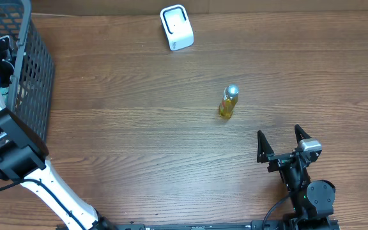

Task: Scan the item barcode
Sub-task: 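Reach the left gripper into the basket and grasp the green-lidded jar, then carry the green-lidded jar to the scanner and set it down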

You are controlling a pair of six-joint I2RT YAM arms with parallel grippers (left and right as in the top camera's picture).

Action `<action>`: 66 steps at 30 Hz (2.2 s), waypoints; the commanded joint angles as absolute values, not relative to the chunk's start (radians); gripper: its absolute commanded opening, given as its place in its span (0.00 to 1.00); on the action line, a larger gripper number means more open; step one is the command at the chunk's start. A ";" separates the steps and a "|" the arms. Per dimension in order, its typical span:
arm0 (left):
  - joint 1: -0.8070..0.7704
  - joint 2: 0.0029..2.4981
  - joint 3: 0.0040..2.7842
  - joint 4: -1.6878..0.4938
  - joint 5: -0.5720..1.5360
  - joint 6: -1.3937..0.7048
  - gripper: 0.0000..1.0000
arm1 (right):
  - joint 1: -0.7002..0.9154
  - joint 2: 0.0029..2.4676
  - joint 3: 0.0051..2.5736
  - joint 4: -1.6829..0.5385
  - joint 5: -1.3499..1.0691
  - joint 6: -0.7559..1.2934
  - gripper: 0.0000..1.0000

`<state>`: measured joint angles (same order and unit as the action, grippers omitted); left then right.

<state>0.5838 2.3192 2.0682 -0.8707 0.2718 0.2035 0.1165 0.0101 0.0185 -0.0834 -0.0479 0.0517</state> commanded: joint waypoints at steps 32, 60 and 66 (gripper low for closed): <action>0.132 1.701 2.363 -1.352 0.198 -0.058 0.47 | 0.110 0.003 0.008 -0.081 -0.046 0.048 1.00; -0.559 2.024 1.803 -0.982 -0.120 -0.548 0.51 | 0.110 0.003 0.008 -0.081 -0.046 0.048 1.00; -0.575 2.024 1.671 -0.800 -0.139 -0.584 0.51 | 0.110 0.003 0.008 -0.081 -0.046 0.048 1.00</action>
